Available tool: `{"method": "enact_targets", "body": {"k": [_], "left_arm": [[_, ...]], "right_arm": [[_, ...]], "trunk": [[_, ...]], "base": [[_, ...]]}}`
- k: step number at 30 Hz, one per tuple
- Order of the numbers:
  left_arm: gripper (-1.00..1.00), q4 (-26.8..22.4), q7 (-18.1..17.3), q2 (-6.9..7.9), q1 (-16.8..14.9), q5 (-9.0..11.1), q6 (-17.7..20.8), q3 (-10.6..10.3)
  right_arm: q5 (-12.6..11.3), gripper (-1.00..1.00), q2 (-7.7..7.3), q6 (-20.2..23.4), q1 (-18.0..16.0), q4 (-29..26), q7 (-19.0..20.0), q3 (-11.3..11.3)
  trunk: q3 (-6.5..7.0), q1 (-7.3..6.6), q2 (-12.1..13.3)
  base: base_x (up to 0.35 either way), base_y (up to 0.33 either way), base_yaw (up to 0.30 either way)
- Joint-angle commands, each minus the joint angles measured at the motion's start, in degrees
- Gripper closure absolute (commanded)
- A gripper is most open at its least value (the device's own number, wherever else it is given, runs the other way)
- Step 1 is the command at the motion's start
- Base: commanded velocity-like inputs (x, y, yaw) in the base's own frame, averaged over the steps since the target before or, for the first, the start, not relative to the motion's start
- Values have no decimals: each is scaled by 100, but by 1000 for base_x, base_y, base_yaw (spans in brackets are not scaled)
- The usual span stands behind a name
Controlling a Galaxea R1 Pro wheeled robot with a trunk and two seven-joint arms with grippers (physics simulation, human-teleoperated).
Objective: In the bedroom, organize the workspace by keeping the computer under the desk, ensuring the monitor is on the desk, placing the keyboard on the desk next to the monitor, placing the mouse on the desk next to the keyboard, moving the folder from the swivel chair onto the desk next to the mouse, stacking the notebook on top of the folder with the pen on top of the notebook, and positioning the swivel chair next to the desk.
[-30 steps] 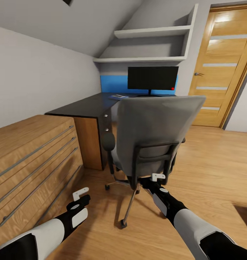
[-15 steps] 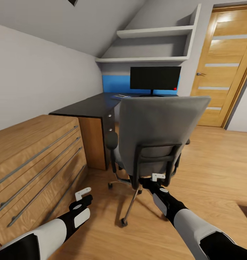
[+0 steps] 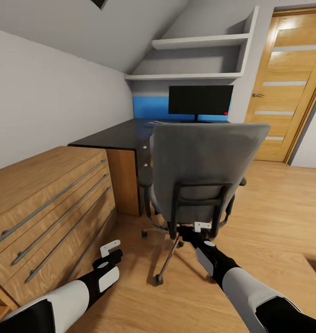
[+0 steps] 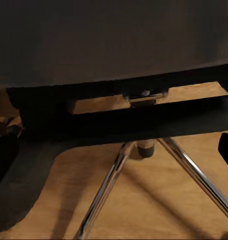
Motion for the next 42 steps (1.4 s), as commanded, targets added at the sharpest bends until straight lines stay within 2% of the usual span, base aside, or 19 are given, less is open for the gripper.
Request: {"method": "enact_targets", "body": {"k": [1,21,30,42], "left_arm": [[-100,-8,24,0,-4,55,-27,-51],[-100,-8,23,-4,-4,55,-27,-54],[-100,-8,15,-19,-4,55,-19,-54],[-100,-8,14,-30,-4,55,-11,-54]], "right_arm": [[-56,-100,-3,-22,-5,2,-38,48],[-54,-100,-3,-22,-5,2,-38,48],[-54,-100,-3,-29,-5,1,-38,50],[-47,-100,-8,-30,-5,-1,-38,48]], "trunk": [[-5,-4,-2],[-5,-4,-2],[-5,-4,-2],[0,-4,-2]], "base": [[-184,149,0],[-24,118,0],[-10,15,0],[-193,54,-36]]}}
